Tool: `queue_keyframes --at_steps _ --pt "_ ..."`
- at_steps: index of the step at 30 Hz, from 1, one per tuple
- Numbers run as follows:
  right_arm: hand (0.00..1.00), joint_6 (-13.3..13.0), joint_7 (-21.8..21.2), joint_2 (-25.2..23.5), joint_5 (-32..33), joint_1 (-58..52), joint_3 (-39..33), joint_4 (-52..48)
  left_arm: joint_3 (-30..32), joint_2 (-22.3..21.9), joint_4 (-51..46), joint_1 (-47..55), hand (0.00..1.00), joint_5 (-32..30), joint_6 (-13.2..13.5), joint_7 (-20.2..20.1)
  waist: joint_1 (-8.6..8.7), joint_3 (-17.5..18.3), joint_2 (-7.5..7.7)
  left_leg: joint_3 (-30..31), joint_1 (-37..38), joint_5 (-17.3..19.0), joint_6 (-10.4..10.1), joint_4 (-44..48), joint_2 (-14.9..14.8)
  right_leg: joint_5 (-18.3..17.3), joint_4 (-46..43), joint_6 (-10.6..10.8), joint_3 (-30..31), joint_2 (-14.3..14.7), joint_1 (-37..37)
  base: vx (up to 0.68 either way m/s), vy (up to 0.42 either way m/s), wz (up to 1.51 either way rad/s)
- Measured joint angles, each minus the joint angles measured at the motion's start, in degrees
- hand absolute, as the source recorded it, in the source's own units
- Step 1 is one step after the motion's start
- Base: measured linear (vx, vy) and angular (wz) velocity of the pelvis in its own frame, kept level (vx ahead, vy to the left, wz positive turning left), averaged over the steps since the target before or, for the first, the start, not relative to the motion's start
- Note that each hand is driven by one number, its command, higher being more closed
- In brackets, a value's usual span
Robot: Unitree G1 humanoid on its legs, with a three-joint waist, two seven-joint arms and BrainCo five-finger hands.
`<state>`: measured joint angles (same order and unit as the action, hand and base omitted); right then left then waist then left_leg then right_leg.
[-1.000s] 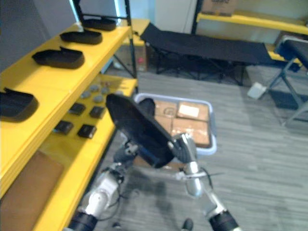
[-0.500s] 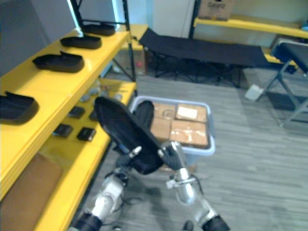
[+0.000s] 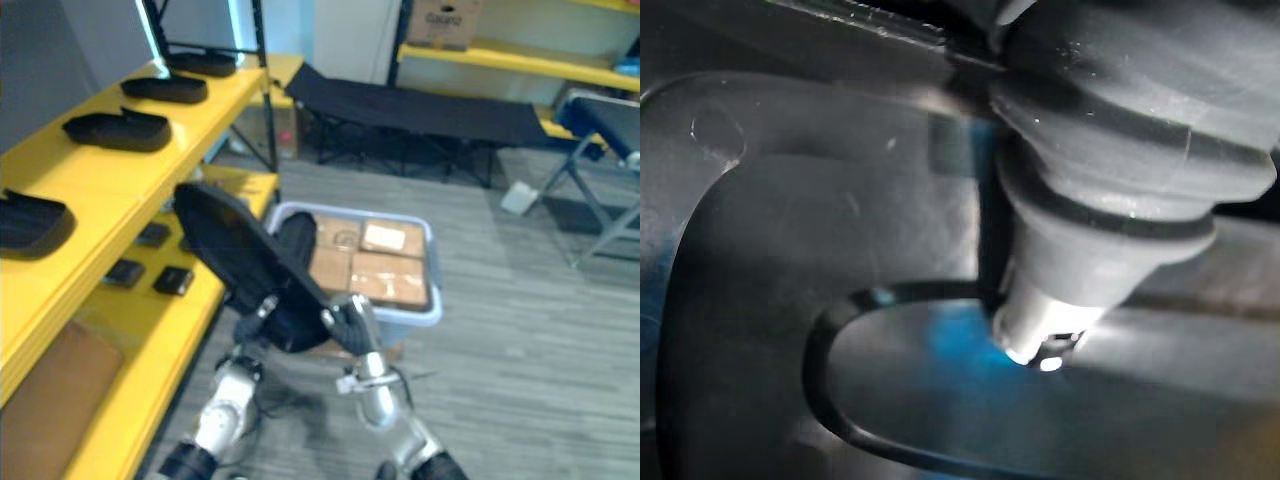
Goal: Walk over and take plastic housings, then place them on the shelf
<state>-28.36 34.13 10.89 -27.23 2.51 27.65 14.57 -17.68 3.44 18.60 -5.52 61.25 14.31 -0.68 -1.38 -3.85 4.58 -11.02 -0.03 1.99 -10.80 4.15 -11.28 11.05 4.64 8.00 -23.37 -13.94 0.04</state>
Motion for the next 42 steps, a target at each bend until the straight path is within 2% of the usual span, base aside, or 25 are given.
queue_keyframes --at_steps 5,6,10,14,16,18,21,25,29,31,34,36,42 --pt "1.0 -1.1 5.6 0.0 -0.5 0.0 0.3 -3.1 1.3 0.2 -7.5 -0.3 1.0 -10.0 1.7 -0.1 0.34 0.0 -0.01 -0.4 0.1 0.0 0.0 0.2 0.0 0.0 0.0 -0.1 0.1 0.0 -0.1 0.0 0.001 -0.02" --pt "0.0 -1.9 8.1 0.0 -0.6 0.3 0.1 -6.0 1.8 0.7 -12.6 -1.0 1.0 -13.6 1.9 -0.1 0.68 0.0 -0.06 -0.5 0.2 0.0 0.0 0.2 0.0 0.0 0.0 -0.1 0.1 0.0 -0.1 0.0 0.011 -0.03" --pt "0.0 -2.8 11.1 0.0 -0.5 2.7 -0.2 -8.7 3.7 0.9 -18.8 -4.4 1.0 -19.0 1.9 0.0 1.03 0.5 -0.66 -0.9 0.9 0.1 0.0 0.1 0.0 -0.1 0.0 -0.2 0.4 0.0 0.1 -0.01 0.011 -0.05" --pt "0.0 -2.7 11.0 0.2 -0.2 2.7 -1.1 -7.7 4.1 1.1 -22.3 -5.5 1.0 -19.4 1.7 0.2 1.14 2.0 -2.11 -1.0 1.0 0.1 0.0 -0.1 0.0 -0.3 0.0 -0.6 0.4 0.1 -0.1 0.0 0.004 -0.01" --pt "0.0 -2.4 10.2 0.6 0.9 2.7 -0.9 -7.1 4.0 0.8 -23.5 -5.6 1.0 -20.3 1.4 1.3 1.43 2.5 -2.92 -1.2 1.2 0.1 0.0 -0.2 0.0 -0.4 0.5 -0.7 0.5 0.1 -0.1 -0.01 0.006 -0.02" --pt "0.0 -2.2 9.1 0.7 2.4 2.7 -0.9 -7.1 3.9 0.6 -24.6 -5.7 1.0 -21.8 0.4 2.9 1.48 2.6 -3.11 -1.5 1.7 0.1 0.0 -0.6 0.0 -0.5 0.5 -0.8 0.6 0.1 0.0 -0.01 0.012 -0.09" --pt "0.0 -1.7 5.5 0.7 6.6 2.5 -1.2 -9.3 3.9 0.4 -26.8 -5.9 1.0 -26.3 -0.7 6.4 1.94 2.7 -3.2 -1.9 2.1 0.1 0.0 -0.7 0.0 -0.5 0.5 -0.8 1.0 0.2 -0.1 0.0 0.008 -0.06" --pt "0.0 -1.2 -1.9 0.5 13.3 2.0 -4.1 -17.0 6.3 -0.7 -27.4 -5.7 1.0 -32.4 -2.2 9.6 2.08 2.8 -3.26 -2.3 2.8 0.1 0.0 -1.1 -0.1 -0.5 0.5 -0.8 1.5 0.3 0.0 0.01 0.014 -0.06" --pt "0.0 -3.4 -7.1 0.1 20.1 2.0 -6.7 -25.8 9.6 -0.6 -24.3 -3.9 1.0 -39.2 -3.0 12.2 2.27 2.9 -3.46 -2.9 3.3 0.1 0.0 -1.6 -0.1 -0.3 0.5 -0.5 1.9 0.4 0.0 0.01 0.012 -0.06" --pt "0.0 -4.2 -10.4 -1.6 26.6 1.4 -10.0 -28.4 11.9 -0.5 -23.5 -1.0 1.0 -42.0 -3.1 14.6 2.27 2.9 -3.45 -3.6 4.0 0.1 -0.1 -1.9 -0.1 -0.3 0.3 -0.5 2.5 0.5 0.1 0.01 0.017 -0.11" --pt "0.0 -3.9 -12.0 -2.6 30.1 -1.3 -13.1 -29.0 15.0 -0.5 -22.8 0.1 1.0 -44.8 -2.5 17.8 2.25 2.9 -3.46 -3.8 4.0 0.2 -0.1 -1.9 -0.1 -0.3 0.1 -0.4 2.8 0.5 0.0 0.01 0.011 -0.04" --pt "0.0 -2.2 -13.3 -3.6 33.0 -4.6 -15.4 -29.0 17.8 -0.5 -22.9 0.1 1.0 -49.2 0.1 21.1 2.4 2.8 -3.66 -3.9 4.0 0.2 -0.1 -2.0 -0.1 -0.3 0.1 -0.4 2.9 0.5 0.0 0.0 0.0 0.0" --pt "0.0 -0.1 -15.7 -6.0 38.9 -9.6 -22.6 -24.6 23.3 -0.4 -26.8 0.1 1.0 -52.8 2.6 25.0 3.1 2.4 -4.28 -4.3 4.0 0.2 -0.1 -2.1 -0.1 -0.5 0.4 -0.7 3.2 0.5 -0.3 0.0 0.005 -0.01"
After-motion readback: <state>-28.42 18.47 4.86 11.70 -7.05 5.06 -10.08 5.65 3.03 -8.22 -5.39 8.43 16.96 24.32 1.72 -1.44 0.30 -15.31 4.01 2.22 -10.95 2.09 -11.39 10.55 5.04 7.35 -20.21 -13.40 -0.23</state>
